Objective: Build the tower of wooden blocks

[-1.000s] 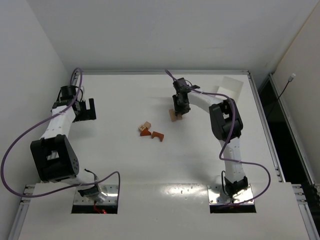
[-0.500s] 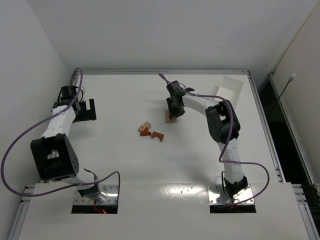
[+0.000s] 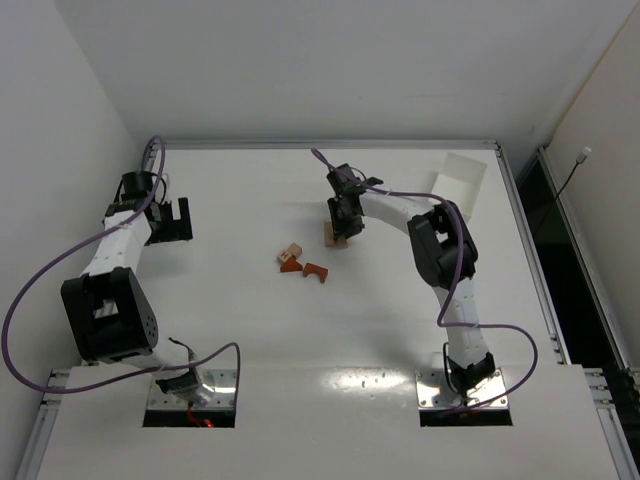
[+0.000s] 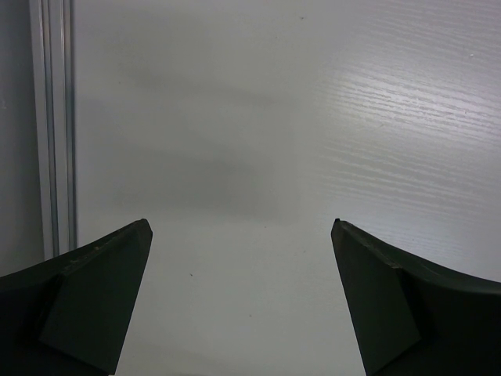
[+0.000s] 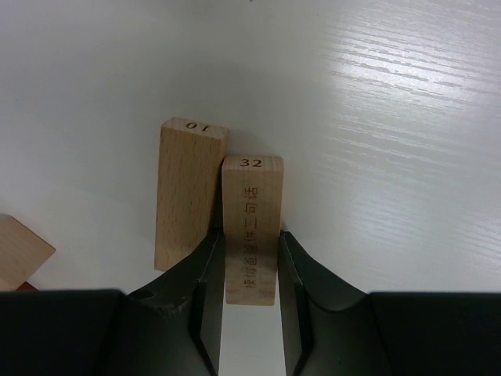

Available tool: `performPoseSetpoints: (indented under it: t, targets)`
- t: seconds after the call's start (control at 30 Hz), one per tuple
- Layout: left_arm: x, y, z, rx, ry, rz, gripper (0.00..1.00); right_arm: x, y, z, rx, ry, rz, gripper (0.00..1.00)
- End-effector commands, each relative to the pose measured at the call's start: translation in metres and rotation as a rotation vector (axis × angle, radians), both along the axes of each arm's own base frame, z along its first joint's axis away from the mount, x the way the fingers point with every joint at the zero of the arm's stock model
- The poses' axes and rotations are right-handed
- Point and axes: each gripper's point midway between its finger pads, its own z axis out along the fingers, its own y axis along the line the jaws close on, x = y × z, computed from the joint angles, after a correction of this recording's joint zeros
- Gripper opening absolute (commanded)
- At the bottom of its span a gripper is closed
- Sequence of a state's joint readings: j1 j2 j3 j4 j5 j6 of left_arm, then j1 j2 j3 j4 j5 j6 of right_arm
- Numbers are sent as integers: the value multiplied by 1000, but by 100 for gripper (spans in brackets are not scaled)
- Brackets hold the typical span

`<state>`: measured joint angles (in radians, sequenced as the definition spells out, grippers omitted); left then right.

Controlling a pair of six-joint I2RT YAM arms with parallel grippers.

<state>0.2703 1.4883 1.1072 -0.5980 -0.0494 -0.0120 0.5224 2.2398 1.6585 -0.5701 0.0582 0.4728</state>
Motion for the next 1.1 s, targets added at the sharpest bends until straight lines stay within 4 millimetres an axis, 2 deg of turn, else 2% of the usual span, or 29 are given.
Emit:
performPoseSetpoints:
  t: [0.0, 0.07, 0.1, 0.57, 0.77, 0.83, 0.93, 1.07]
  targets:
    - [1, 7, 14, 17, -43, 16, 99, 21, 11, 20, 33, -67, -30, 0]
    - [1, 7, 14, 17, -43, 16, 99, 24, 12, 24, 39, -76, -30, 0]
    - [1, 7, 14, 17, -43, 16, 99, 23, 12, 18, 36, -64, -39, 0]
    - [4, 7, 15, 17, -43, 16, 99, 8, 9, 4, 16, -20, -63, 0]
    - [4, 6, 15, 10, -45, 11, 99, 11, 7, 9, 9, -36, -79, 11]
    - [4, 6, 15, 15, -44, 4, 99, 7, 5, 1, -1, -21, -79, 11]
    - [4, 6, 12, 12, -35, 4, 99, 8, 3, 1, -8, -25, -83, 11]
    - [6, 7, 15, 15, -44, 4, 99, 8, 3, 1, -8, -25, -83, 21]
